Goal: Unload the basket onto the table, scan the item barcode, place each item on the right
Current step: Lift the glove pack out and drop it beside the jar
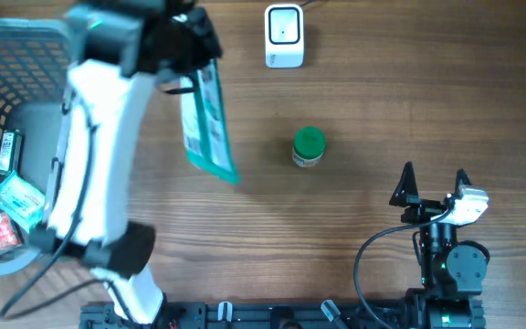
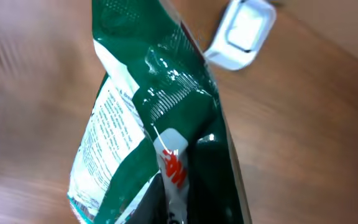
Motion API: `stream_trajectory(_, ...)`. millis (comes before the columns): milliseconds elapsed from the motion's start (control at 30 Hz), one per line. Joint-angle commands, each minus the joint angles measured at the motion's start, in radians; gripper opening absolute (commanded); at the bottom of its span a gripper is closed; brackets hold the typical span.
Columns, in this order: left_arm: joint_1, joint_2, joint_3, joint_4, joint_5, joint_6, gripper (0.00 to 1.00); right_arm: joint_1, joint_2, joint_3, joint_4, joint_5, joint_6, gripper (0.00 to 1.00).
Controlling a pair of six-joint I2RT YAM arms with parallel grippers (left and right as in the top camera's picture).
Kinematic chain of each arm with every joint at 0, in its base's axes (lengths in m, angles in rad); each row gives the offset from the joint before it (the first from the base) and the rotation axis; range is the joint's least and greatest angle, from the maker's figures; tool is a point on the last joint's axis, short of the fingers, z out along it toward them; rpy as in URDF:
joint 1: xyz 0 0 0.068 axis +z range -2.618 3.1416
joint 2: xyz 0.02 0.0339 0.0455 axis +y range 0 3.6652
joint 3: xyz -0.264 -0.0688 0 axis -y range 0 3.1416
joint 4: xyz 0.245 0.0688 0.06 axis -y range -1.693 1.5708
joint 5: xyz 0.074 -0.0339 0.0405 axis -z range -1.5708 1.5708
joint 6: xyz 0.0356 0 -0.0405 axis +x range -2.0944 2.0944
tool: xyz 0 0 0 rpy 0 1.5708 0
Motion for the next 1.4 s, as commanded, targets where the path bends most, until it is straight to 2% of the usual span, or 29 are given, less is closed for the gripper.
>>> stream_trajectory(0, -0.053, 0.119, 0.006, -0.012, -0.055, -0.354, 0.04, -0.002, -0.005, -0.001, 0.003, -0.016, -0.018, 1.00)
stream_trajectory(233, -0.096, 0.326, -0.003, -0.065, -0.123, -0.709, 0.04, -0.002, -0.005, -0.001, 0.003, -0.016, -0.018, 1.00)
stream_trajectory(367, -0.096, 0.371, -0.062, -0.097, -0.123, -1.026, 0.04, -0.002, -0.005, -0.001, 0.003, -0.016, -0.017, 1.00)
stream_trajectory(467, -0.095, 0.371, -0.069, -0.126, -0.124, -1.106, 0.06, -0.002, -0.005, -0.001, 0.003, -0.016, -0.018, 1.00)
stream_trajectory(500, -0.095, 0.371, -0.069, -0.126, -0.125, -1.106, 0.08, -0.002, -0.005, -0.001, 0.003, -0.016, -0.018, 1.00)
stream_trajectory(533, -0.095, 0.371, -0.069, -0.127, -0.124, -1.104, 0.20, -0.002, -0.005, -0.001, 0.003, -0.016, -0.018, 1.00)
stream_trajectory(567, -0.093, 0.371, -0.069, -0.127, -0.124, -1.097, 0.41, -0.002, -0.005, -0.001, 0.003, -0.016, -0.018, 1.00)
stream_trajectory(600, -0.091, 0.370, -0.069, -0.129, -0.124, -1.076, 0.57, -0.002, -0.005, -0.001, 0.003, -0.016, -0.018, 1.00)
stream_trajectory(633, -0.086, 0.366, -0.069, -0.129, -0.127, -1.014, 0.58, -0.002, -0.005, -0.001, 0.003, -0.016, -0.018, 1.00)
stream_trajectory(733, -0.055, 0.326, -0.065, -0.130, -0.163, -0.954, 0.59, -0.002, -0.005, -0.001, 0.003, -0.016, -0.018, 1.00)
stream_trajectory(800, -0.014, 0.253, -0.032, -0.123, -0.214, -0.864, 0.58, -0.002, -0.005, -0.001, 0.003, -0.016, -0.018, 1.00)
stream_trajectory(833, 0.006, 0.209, -0.004, -0.100, -0.241, -0.778, 0.58, -0.002, -0.005, -0.001, 0.003, -0.016, -0.018, 1.00)
stream_trajectory(933, 0.092, 0.043, 0.092, 0.032, -0.335, -0.388, 0.62, -0.002, -0.005, -0.001, 0.003, -0.016, -0.018, 1.00)
stream_trajectory(967, 0.121, -0.013, 0.105, 0.074, -0.369, -0.293, 0.66, -0.002, -0.005, -0.001, 0.003, -0.016, -0.018, 1.00)
stream_trajectory(1000, 0.151, -0.063, 0.108, 0.098, -0.415, -0.249, 0.80, -0.002, -0.005, -0.001, 0.003, -0.016, -0.018, 1.00)
stream_trajectory(1033, 0.189, -0.113, 0.108, 0.096, -0.482, -0.254, 1.00, -0.002, -0.005, -0.001, 0.003, -0.016, -0.018, 1.00)
stream_trajectory(1100, 0.281, -0.182, 0.108, 0.045, -0.565, -0.332, 1.00, -0.002, -0.005, -0.001, 0.003, -0.016, -0.018, 1.00)
stream_trajectory(1200, 0.491, -0.213, 0.107, -0.147, -0.563, -0.531, 1.00, -0.002, -0.005, -0.001, 0.003, -0.016, -0.018, 1.00)
stream_trajectory(1233, 0.588, -0.212, 0.063, -0.145, -0.484, -0.500, 1.00, -0.002, -0.005, -0.001, 0.003, -0.016, -0.018, 1.00)
stream_trajectory(1267, 0.652, -0.212, 0.023, -0.145, -0.422, -0.520, 1.00, -0.002, -0.005, -0.001, 0.003, -0.016, -0.018, 1.00)
stream_trajectory(1367, 0.793, -0.211, -0.126, -0.144, -0.304, -0.640, 1.00, -0.002, -0.005, -0.001, 0.003, -0.016, -0.018, 1.00)
